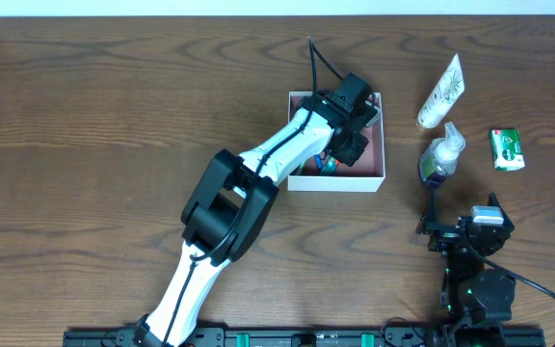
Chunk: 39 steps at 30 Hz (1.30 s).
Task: Pack container
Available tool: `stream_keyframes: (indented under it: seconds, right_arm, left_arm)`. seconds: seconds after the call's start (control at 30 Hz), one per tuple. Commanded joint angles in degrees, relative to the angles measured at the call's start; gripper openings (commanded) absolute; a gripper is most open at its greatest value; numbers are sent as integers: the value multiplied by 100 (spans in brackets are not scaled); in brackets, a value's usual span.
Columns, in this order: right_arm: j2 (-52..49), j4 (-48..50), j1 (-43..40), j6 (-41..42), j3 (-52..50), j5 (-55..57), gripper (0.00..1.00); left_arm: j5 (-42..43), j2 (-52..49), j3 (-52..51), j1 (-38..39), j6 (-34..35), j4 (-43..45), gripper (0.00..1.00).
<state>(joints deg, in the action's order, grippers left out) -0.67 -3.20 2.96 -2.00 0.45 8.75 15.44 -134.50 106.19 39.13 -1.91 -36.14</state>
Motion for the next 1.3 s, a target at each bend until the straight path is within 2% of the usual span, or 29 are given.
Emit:
stream_keyframes:
  seconds: [0.0, 0.27, 0.43, 0.7, 0.87, 1.27]
  right_arm:
    - [37, -24, 85, -63, -13, -2, 99]
    - [37, -24, 85, -63, -13, -2, 99]
    - [37, -24, 85, -63, -13, -2, 99]
    - [37, -24, 85, -63, -13, -2, 99]
    - [37, -24, 85, -63, -13, -2, 99]
    - [37, -24, 85, -63, -13, -2, 99]
  left_arm:
    - [-374, -46, -33, 7, 225, -2, 6]
    - [-664, -87, -33, 4, 374, 0, 6]
    - [-1353, -87, -33, 4, 654, -20, 6]
    - [-1412, -87, -33, 0, 656, -367, 6]
    - [-1729, -85, -33, -7, 695, -540, 6]
    - [-1766, -15, -28, -114, 697, -511, 7]
